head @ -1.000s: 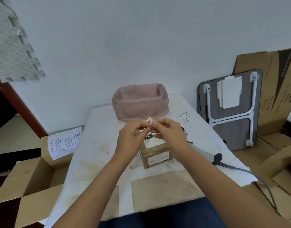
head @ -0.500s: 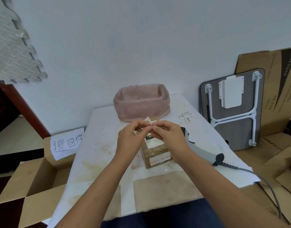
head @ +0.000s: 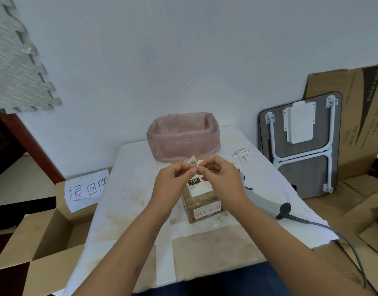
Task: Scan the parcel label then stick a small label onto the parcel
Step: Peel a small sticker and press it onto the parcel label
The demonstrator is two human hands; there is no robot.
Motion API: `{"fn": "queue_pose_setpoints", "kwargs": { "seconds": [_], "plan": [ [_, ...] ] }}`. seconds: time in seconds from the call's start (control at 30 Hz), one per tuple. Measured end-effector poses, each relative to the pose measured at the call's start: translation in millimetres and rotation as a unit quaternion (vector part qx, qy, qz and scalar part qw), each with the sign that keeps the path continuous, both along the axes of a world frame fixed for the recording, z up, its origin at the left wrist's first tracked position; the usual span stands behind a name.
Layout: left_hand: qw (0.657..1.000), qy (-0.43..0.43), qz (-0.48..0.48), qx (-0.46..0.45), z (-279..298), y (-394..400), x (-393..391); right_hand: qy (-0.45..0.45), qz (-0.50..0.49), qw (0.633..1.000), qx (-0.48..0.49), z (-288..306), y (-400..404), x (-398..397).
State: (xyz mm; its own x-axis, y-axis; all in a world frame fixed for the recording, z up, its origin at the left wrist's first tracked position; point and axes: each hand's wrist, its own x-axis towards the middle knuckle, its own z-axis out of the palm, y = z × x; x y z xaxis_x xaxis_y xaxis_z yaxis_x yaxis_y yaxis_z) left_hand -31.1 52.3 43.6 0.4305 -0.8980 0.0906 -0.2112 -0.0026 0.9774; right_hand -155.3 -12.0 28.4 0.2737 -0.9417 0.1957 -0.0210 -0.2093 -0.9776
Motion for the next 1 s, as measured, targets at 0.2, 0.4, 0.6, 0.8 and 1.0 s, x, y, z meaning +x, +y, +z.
{"fn": "queue_pose_setpoints", "kwargs": {
  "seconds": [0.2, 0.4, 0.6, 0.8, 1.0],
  "plan": [
    [0.998, 0.063, -0.018, 0.013, 2.4, -1.1, -1.7, 0.083, -0.018, 0.992, -0.092, 2.3, 0.8, -4.4],
    [0.995, 0.088, -0.017, 0.035, 6.4, -0.7, 0.2, 0.113, -0.010, 0.985, -0.129, 6.9, 1.8, -4.4],
    [0.996, 0.083, -0.008, 0.043, 9.8, -0.3, 2.9, 0.123, -0.006, 0.984, -0.128, 9.7, 2.8, -4.4],
    [0.997, 0.062, 0.002, 0.037, 10.7, 2.9, 2.5, 0.133, -0.004, 0.982, -0.137, 11.3, 6.5, -5.8],
    [0.999, 0.042, 0.004, 0.028, 12.1, 8.3, 0.3, 0.120, -0.009, 0.985, -0.124, 10.2, 8.9, -6.6]
  ]
}}
